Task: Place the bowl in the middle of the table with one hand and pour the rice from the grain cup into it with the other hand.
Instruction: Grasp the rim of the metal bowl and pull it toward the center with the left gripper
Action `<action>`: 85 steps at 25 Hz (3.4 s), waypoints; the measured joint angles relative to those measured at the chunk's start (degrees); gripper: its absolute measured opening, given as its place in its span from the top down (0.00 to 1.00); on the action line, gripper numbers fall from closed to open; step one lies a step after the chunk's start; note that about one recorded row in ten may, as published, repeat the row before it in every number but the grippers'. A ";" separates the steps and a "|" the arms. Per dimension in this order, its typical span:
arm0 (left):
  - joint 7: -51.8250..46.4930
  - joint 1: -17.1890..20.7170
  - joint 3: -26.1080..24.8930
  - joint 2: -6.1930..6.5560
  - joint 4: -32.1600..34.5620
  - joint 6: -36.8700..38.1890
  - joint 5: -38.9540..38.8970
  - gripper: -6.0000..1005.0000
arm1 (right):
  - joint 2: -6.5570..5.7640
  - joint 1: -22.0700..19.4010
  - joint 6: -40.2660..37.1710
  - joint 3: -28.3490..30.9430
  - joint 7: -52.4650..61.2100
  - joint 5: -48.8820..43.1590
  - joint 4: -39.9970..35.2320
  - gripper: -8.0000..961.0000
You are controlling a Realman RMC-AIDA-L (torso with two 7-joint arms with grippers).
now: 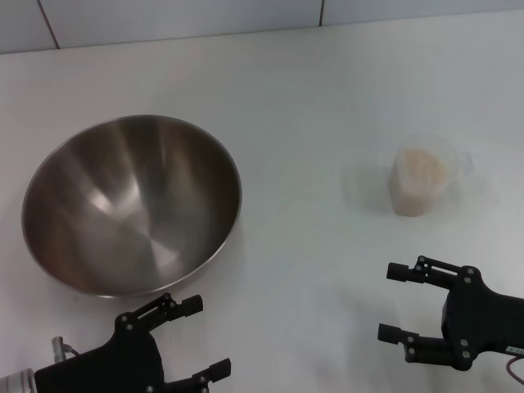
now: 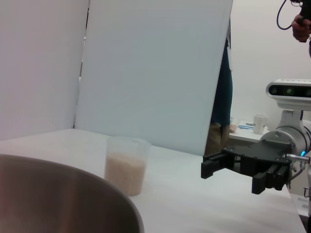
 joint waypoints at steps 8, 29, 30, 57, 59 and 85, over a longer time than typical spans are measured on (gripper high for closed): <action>0.33 0.23 -0.04 0.19 0.11 2.61 0.06 0.14 | 0.05 0.00 0.08 0.00 0.00 0.00 -0.41 0.20; -62.47 12.23 -45.67 -1.74 60.61 -16.09 31.77 0.14 | 0.35 0.20 0.82 0.04 0.08 -0.60 -0.58 0.21; -65.38 12.21 -46.16 -2.01 62.94 -17.46 34.83 0.14 | 0.35 0.20 0.86 0.07 0.09 -0.61 -0.58 0.21; -99.09 -0.13 -48.53 -2.48 67.08 -15.06 82.24 0.19 | 0.35 0.27 2.43 -0.01 0.09 -0.62 -0.58 0.22; -98.87 -0.35 -48.06 -2.53 66.45 -14.91 82.26 0.19 | 0.38 0.27 2.61 0.00 0.09 -0.62 -0.58 0.22; -97.23 -1.74 -46.10 -2.61 64.23 -15.25 82.26 0.68 | 0.53 0.35 3.43 0.00 -0.20 -0.70 -0.58 0.23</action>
